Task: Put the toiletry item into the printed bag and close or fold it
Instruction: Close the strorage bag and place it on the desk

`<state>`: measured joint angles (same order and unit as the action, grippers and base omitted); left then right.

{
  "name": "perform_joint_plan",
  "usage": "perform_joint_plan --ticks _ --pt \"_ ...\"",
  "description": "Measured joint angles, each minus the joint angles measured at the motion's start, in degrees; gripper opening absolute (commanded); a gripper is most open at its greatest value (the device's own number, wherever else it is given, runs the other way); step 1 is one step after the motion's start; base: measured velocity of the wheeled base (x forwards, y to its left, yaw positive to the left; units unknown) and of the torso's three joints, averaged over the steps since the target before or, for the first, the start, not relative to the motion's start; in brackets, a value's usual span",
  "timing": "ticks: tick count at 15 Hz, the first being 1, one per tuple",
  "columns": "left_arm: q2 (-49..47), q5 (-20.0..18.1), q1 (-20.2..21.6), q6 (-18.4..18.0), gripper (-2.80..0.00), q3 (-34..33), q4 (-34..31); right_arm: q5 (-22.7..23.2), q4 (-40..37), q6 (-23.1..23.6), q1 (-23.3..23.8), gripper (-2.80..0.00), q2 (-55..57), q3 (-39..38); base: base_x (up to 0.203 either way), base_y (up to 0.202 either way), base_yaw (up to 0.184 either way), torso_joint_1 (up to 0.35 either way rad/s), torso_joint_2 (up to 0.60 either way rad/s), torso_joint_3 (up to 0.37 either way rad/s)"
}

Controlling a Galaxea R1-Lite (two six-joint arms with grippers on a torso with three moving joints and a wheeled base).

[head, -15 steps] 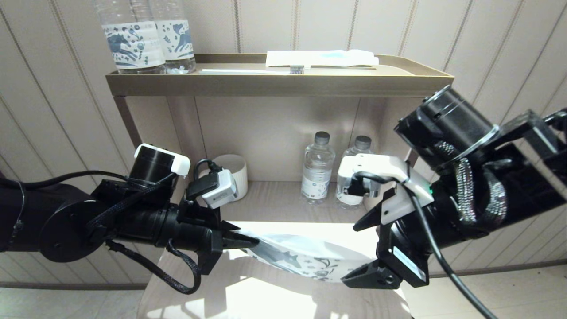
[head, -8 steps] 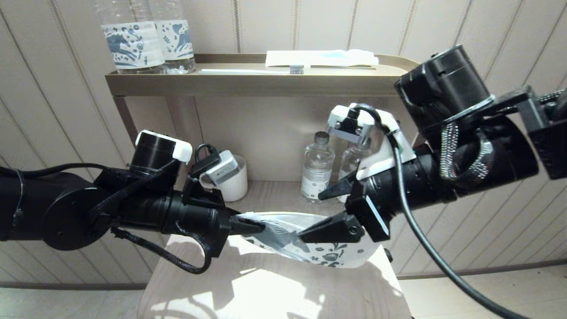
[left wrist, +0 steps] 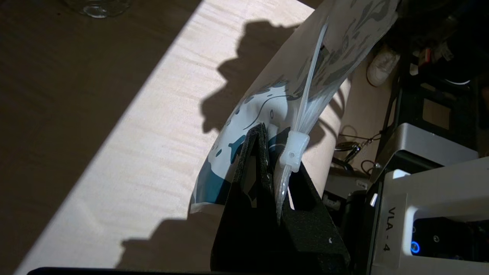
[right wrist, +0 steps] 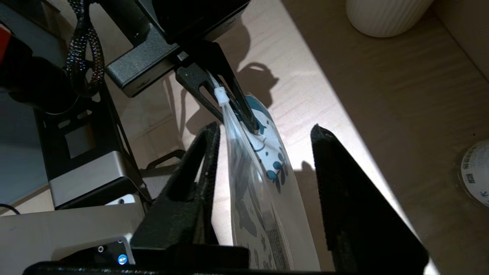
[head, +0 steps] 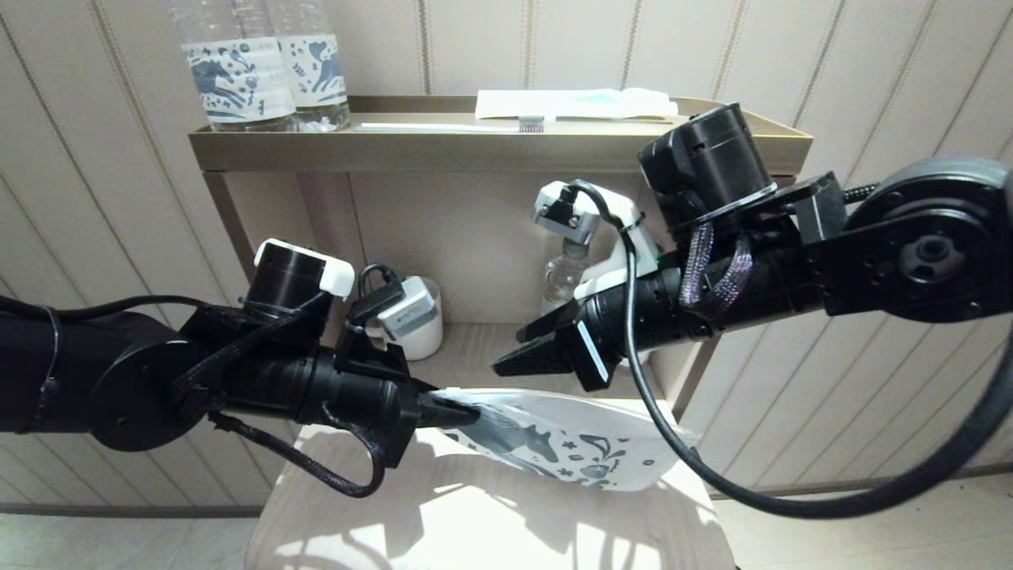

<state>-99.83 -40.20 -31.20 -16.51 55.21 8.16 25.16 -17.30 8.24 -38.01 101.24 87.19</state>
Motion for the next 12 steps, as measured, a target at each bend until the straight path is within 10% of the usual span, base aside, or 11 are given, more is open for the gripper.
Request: perform_joint_plan --ticks 12 --pt "0.06 1.24 -2.27 2.49 -2.8 2.8 0.02 4.5 0.96 -0.09 0.34 -2.8 -2.38 -4.33 0.0 0.0 0.0 0.0 0.0 0.0"
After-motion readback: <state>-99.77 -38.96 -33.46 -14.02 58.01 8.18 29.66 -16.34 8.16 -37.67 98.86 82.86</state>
